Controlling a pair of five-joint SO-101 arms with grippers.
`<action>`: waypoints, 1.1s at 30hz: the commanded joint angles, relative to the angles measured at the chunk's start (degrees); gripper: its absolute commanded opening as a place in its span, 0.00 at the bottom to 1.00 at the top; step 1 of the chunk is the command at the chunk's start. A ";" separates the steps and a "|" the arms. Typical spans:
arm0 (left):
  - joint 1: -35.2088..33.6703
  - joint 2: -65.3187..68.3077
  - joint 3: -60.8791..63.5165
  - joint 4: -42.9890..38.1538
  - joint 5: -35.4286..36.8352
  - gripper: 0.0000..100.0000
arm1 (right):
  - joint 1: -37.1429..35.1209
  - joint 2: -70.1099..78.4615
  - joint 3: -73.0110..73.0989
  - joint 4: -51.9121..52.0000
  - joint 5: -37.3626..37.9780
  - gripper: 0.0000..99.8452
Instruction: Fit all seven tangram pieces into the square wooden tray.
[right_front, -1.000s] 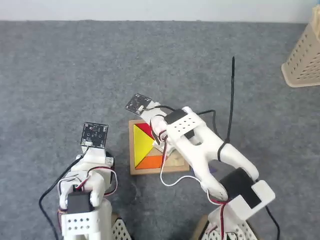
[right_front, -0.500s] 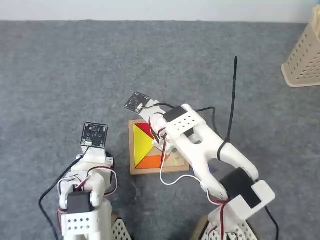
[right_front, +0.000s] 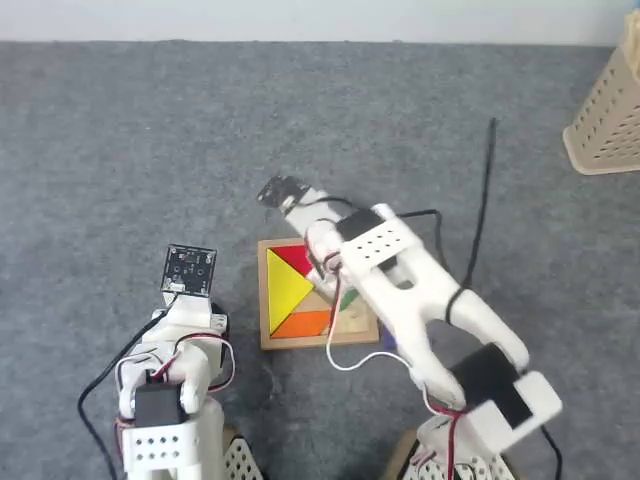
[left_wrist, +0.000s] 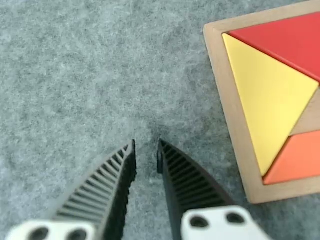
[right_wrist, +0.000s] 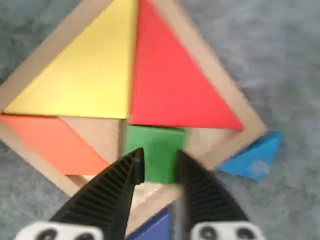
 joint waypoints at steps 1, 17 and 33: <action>0.18 -1.32 -0.48 0.00 0.44 0.07 | 2.86 -6.20 2.02 -2.33 -0.97 0.01; 0.18 -1.32 -0.48 0.00 0.44 0.07 | 0.40 1.98 5.80 -7.25 -0.79 0.01; 0.18 -1.32 -0.48 0.00 0.44 0.07 | 14.20 -10.15 1.32 -1.36 -6.24 0.18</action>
